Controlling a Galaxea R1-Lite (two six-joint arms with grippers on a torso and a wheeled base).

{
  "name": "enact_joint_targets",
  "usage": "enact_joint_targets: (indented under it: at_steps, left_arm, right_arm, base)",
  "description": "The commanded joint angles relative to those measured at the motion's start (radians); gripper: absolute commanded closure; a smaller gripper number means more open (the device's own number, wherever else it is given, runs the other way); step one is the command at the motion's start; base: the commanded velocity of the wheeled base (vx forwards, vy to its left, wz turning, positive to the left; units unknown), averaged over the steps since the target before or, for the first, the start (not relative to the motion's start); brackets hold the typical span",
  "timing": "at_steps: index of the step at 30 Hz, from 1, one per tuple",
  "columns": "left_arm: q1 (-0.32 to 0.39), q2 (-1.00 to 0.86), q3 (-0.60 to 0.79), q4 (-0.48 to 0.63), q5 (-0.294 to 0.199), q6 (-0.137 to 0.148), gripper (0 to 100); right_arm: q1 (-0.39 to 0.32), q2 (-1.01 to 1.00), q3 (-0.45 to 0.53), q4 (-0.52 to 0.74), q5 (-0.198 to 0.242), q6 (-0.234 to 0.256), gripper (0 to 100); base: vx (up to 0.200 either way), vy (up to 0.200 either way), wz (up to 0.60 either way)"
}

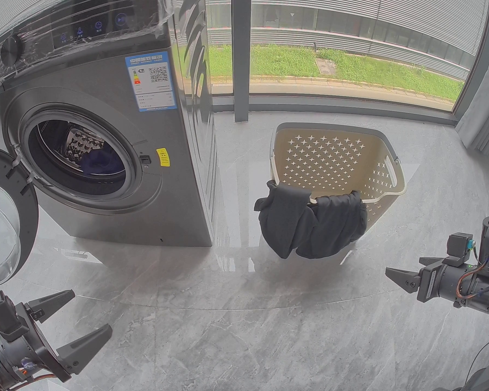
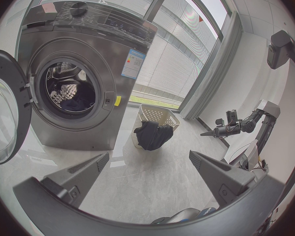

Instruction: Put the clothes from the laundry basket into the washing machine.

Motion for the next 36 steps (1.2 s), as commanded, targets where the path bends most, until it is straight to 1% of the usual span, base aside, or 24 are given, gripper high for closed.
enact_joint_targets:
  at_steps: [1,5,7,10,14,20,26,30,32,36]
  left_arm:
    - [0.0,0.003,0.0,0.0,0.001,-0.002,0]
    - [0.0,0.001,-0.003,-0.002,0.001,-0.005,0]
    - [0.0,0.001,-0.009,-0.002,0.001,-0.009,0]
    - [0.0,0.001,-0.009,-0.002,0.001,-0.008,0]
    - [0.0,0.0,-0.004,-0.002,0.001,-0.005,0]
    - [0.0,0.0,0.0,0.0,0.001,-0.005,0]
    - [0.0,0.0,0.002,0.003,0.001,-0.008,0]
    - [0.0,-0.002,0.002,0.0,0.001,-0.009,0]
    - [0.0,-0.005,0.003,0.001,0.001,0.0,0]
    - [0.0,0.001,0.005,0.009,0.004,0.003,0]
  right_arm:
    - [0.002,0.004,0.001,0.0,0.0,-0.002,0]
    - [0.011,0.007,0.0,0.0,0.0,0.0,0]
    - [0.024,0.024,-0.002,0.0,0.0,0.0,0]
    - [0.03,0.044,-0.002,-0.007,-0.001,-0.002,0]
    - [0.034,0.113,0.0,-0.091,-0.001,-0.005,0]
    - [0.047,0.182,0.0,-0.146,-0.011,-0.005,0]
    - [0.074,0.191,0.0,-0.155,-0.018,-0.004,0]
    - [0.074,0.202,0.0,-0.157,-0.018,-0.002,0]
    - [0.076,0.203,0.003,-0.157,-0.018,-0.002,0]
    - [0.077,0.206,0.006,-0.155,-0.017,-0.004,0]
  base:
    - [0.0,-0.2,0.0]
    - [0.0,-0.2,0.0]
    - [0.0,0.0,0.0]
    - [0.0,0.0,0.0]
    - [0.0,0.0,0.0]
    - [0.2,0.0,0.0]
    - [0.2,0.0,0.0]
    - [0.0,0.0,0.0]
    - [0.0,0.0,0.0]
    - [0.0,-0.2,0.0]
